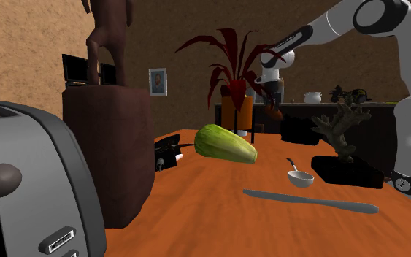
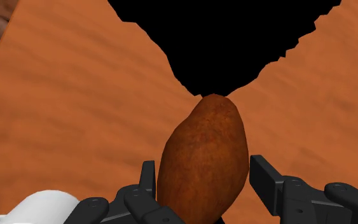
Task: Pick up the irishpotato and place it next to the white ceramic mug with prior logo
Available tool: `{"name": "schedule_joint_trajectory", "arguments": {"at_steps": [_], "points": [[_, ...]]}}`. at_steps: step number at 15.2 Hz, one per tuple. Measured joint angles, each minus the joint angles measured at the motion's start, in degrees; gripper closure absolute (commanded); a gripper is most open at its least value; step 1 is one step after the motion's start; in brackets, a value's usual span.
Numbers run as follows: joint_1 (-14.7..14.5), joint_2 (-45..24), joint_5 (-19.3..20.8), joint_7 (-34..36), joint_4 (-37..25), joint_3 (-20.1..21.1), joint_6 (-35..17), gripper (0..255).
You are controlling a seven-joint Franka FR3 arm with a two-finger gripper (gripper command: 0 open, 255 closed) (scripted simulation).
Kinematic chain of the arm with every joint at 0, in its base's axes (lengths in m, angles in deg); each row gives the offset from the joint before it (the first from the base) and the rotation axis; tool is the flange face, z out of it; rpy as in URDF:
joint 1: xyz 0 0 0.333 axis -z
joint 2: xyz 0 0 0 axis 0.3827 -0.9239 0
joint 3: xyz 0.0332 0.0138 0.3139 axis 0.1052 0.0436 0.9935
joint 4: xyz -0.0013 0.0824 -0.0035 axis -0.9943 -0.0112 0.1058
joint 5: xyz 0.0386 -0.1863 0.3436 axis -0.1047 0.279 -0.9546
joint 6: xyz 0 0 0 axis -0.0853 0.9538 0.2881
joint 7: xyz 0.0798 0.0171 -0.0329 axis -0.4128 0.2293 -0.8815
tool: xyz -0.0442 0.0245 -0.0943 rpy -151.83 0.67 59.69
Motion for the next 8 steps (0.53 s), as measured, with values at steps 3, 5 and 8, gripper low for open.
{"name": "schedule_joint_trajectory", "arguments": {"at_steps": [3, 5, 8], "points": [[0.18, -0.9, -0.53, -0.35, 1.09, 0.08, -1.83, 255], [0.24, -1.16, -0.69, -0.55, 2.54, 0.1, -3.48, 255], [0.1, -1.3, -1.13, -0.76, 4.23, 0.39, -5.85, 255]]}}
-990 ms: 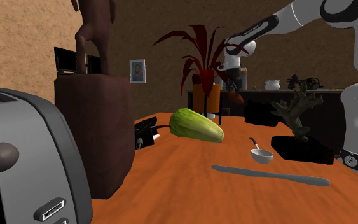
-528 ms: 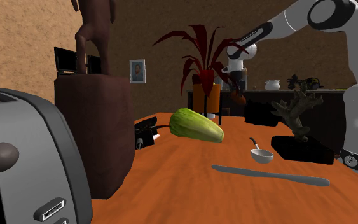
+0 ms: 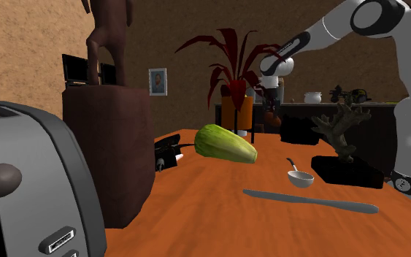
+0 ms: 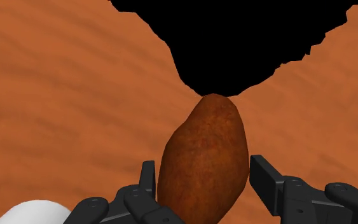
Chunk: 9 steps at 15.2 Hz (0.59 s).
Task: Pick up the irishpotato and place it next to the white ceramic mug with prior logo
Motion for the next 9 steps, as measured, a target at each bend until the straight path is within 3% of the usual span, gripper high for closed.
{"name": "schedule_joint_trajectory", "arguments": {"at_steps": [9], "points": [[0.7, -3.18, -1.81, -1.09, 3.87, 0.48, -5.94, 255]]}}
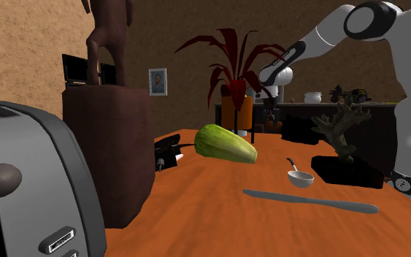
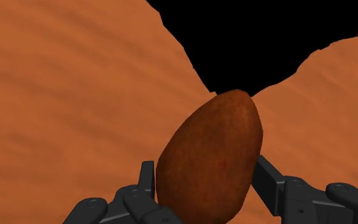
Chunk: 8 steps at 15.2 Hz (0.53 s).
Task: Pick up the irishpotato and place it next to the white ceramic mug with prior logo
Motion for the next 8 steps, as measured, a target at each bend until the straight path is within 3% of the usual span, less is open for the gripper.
{"name": "schedule_joint_trajectory", "arguments": {"at_steps": [8], "points": [[0.59, -2.45, -1.69, -0.98, 2.37, 0.52, -4.76, 255]]}}
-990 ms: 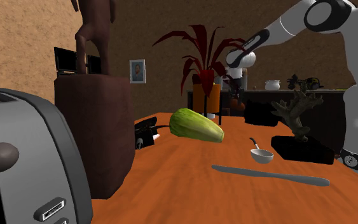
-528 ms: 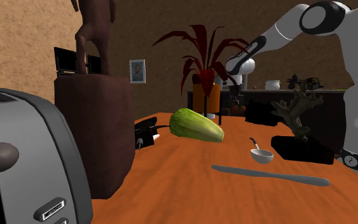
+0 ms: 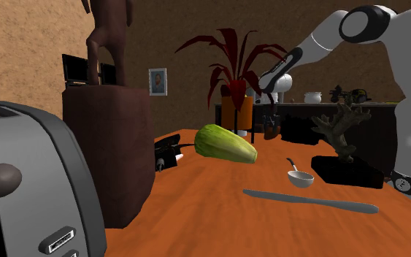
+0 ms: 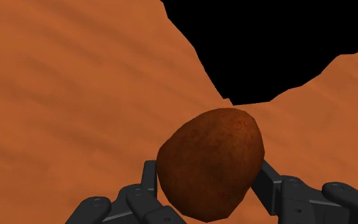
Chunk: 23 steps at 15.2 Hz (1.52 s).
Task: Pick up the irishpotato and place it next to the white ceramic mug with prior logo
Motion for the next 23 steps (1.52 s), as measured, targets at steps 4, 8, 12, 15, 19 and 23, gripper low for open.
{"name": "schedule_joint_trajectory", "arguments": {"at_steps": [4, 8, 12, 15, 19, 23], "points": [[0.1, -0.26, -0.17, -0.11, -0.05, 0.03, -0.1, 255], [0.06, -0.36, -0.13, -0.08, 0.14, 0.04, -0.21, 0], [0.07, -0.46, -0.17, -0.09, 0.15, 0.07, -0.26, 0], [-0.33, 1.25, 1.0, 0.7, -2.15, -0.36, 3.4, 0], [-0.46, 2.04, 1.6, 1.11, -4.21, -0.58, 6.16, 0], [-0.49, 2.17, 1.69, 1.17, -4.25, -0.6, 6.34, 0]]}}
